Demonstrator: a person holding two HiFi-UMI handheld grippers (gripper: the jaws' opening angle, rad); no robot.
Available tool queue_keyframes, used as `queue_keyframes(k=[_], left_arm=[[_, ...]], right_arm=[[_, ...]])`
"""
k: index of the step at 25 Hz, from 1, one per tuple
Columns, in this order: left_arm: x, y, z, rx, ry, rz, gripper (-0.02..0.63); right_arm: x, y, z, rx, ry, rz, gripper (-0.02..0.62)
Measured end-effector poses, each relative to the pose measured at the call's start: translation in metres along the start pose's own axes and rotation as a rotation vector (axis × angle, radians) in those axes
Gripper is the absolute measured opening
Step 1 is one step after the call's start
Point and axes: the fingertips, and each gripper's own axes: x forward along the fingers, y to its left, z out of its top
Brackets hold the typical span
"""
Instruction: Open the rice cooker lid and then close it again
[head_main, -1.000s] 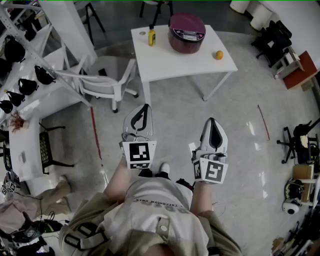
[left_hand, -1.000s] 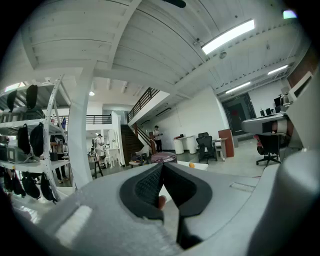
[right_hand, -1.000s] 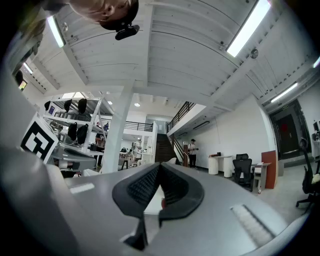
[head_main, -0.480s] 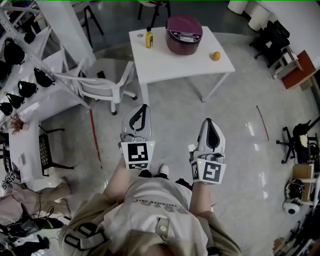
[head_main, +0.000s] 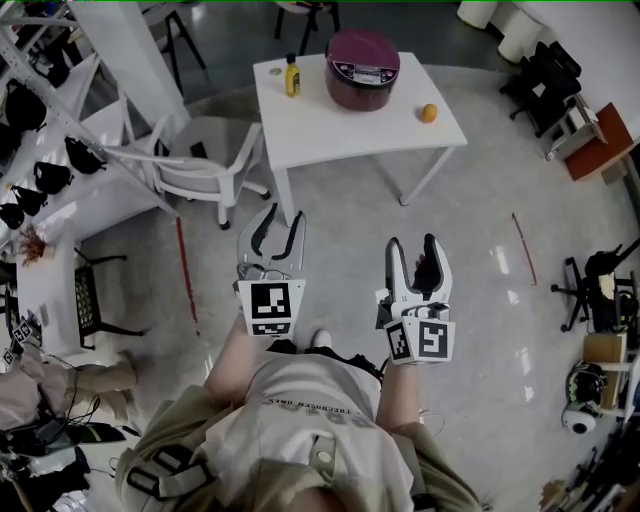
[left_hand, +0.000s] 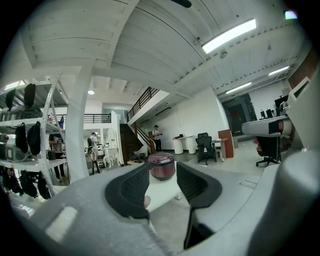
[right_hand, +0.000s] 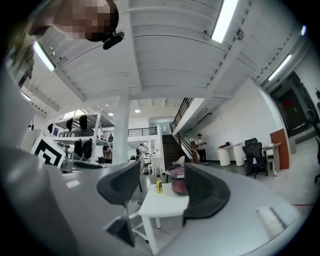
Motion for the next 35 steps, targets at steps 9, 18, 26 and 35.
queue_keyframes(k=[9,18,26,35], left_arm=[[0.016,-0.031,0.003,0.032,0.011,-0.007,0.298],[0.024,-0.05,-0.004,0.05,0.058,0.012,0.334],[0.04,-0.051,-0.021,0.066,0.098,0.006,0.334],[0.093,-0.039,-0.025,0.062,0.096,-0.036,0.333]], right_arm=[[0.004,-0.03,-0.003,0.051,0.004,0.071,0.316],[0.005,-0.063,-0.011,0.065,0.038,0.1,0.318],[0.014,-0.073,-0.023,0.064,0.056,0.09,0.319],[0.051,-0.081,-0.031,0.038,0.079,0.071,0.319]])
